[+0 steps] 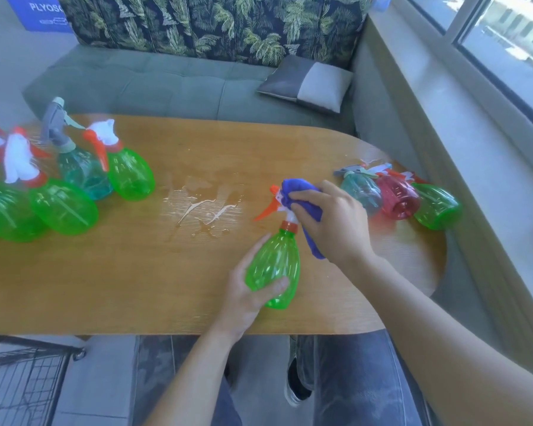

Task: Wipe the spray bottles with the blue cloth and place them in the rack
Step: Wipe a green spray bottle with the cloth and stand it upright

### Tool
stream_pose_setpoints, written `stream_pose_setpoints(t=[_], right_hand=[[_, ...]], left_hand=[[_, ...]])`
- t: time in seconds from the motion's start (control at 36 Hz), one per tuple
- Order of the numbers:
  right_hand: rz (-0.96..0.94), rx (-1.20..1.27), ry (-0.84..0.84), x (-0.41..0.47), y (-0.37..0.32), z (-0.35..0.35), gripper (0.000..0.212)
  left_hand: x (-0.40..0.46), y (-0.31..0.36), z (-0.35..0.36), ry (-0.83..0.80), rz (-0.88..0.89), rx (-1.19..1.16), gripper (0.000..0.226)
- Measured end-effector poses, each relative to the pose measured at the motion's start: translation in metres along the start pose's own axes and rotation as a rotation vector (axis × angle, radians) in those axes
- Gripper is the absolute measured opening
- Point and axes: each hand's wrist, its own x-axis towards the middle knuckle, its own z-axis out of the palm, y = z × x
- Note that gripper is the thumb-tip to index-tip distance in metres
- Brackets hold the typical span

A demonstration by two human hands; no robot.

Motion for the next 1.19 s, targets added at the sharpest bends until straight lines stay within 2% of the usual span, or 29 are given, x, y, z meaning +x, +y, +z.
stream_pose_setpoints(t=[0.17, 0.33, 0.44, 0.5, 0.64, 0.78, 0.94, 1.0, 1.11, 1.19], right_hand=[[-0.129, 0.015, -0.078, -0.002, -0.010, 0.003, 0.018], [-0.031, 0.006, 0.030, 0.007, -0.005, 0.004, 0.016], [-0.247, 0.006, -0.105, -0.004, -0.017, 0.011, 0.016], [-0.298, -0.014, -0.120, -0.005, -0.019, 0.014, 0.014], [-0.128, -0.043, 0.008, 0.006, -0.011, 0.009, 0.016], [-0.301, -0.015, -0.122, -0.002, -0.020, 0.015, 0.015], [-0.025, -0.041, 0.050, 0.011, -0.002, 0.004, 0.015], [-0.009, -0.006, 0.007, 0.009, -0.001, 0.004, 0.015], [-0.133, 0.060, -0.167, 0.001, -0.003, 0.000, 0.017], [-0.010, 0.033, -0.111, 0.008, 0.001, 0.000, 0.016]], left_hand=[[-0.001, 0.000, -0.001, 0.010, 0.007, -0.010, 0.091], [0.000, 0.001, 0.001, -0.015, 0.006, 0.008, 0.089], [-0.001, 0.002, 0.000, 0.026, 0.013, 0.014, 0.085], [-0.001, 0.003, 0.000, 0.031, 0.015, 0.008, 0.084], [0.001, 0.000, 0.002, 0.004, 0.020, 0.022, 0.084], [0.000, -0.001, -0.002, 0.033, -0.007, -0.019, 0.085], [0.002, -0.004, -0.001, 0.004, -0.006, -0.027, 0.082], [0.002, -0.004, -0.002, 0.009, -0.008, -0.028, 0.081], [0.001, -0.003, -0.003, 0.029, -0.005, -0.045, 0.083], [0.001, -0.001, -0.002, 0.006, -0.006, -0.041, 0.084]])
